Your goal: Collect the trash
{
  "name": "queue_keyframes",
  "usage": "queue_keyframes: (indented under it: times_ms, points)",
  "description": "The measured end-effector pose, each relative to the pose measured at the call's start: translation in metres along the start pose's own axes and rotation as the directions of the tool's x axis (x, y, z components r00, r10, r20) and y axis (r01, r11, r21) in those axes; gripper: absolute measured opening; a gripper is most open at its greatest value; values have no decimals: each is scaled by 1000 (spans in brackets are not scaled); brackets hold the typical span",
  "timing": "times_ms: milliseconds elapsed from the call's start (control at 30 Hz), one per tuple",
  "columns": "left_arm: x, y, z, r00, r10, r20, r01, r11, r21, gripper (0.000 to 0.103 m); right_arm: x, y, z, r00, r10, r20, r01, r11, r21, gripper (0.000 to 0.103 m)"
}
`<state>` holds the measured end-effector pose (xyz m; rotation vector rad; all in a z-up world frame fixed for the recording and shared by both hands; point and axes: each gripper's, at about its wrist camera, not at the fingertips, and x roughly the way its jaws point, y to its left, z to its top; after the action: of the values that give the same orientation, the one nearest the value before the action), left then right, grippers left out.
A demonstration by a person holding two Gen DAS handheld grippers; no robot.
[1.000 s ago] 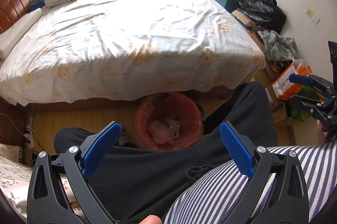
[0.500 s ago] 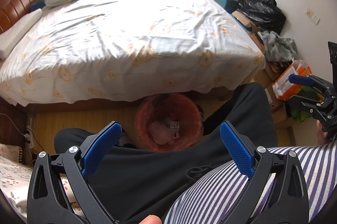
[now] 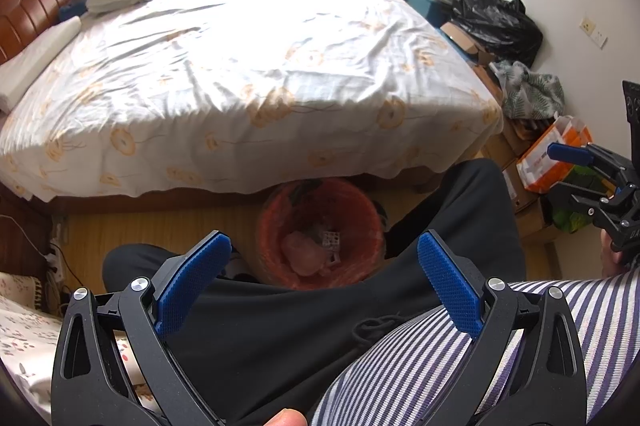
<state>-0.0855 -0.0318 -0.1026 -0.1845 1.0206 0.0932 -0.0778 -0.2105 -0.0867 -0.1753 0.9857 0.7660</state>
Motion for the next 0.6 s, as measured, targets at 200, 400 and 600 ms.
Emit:
queue_keyframes:
  times_ms: [200,400,600]
  points:
    - [-1,0,0,1000,-2,1,2,1000,-1,97,0,0,0,1000,0,0,0,1000,0,98]
    - [-3,-2,1,1000,-3,3,3,1000,-3,97,0,0,0,1000,1,0,-1,1000,0,98]
    - [-2,-2,1,1000,-2,3,2,1000,-5,97,0,0,-1,1000,1,0,-1,1000,-1,98]
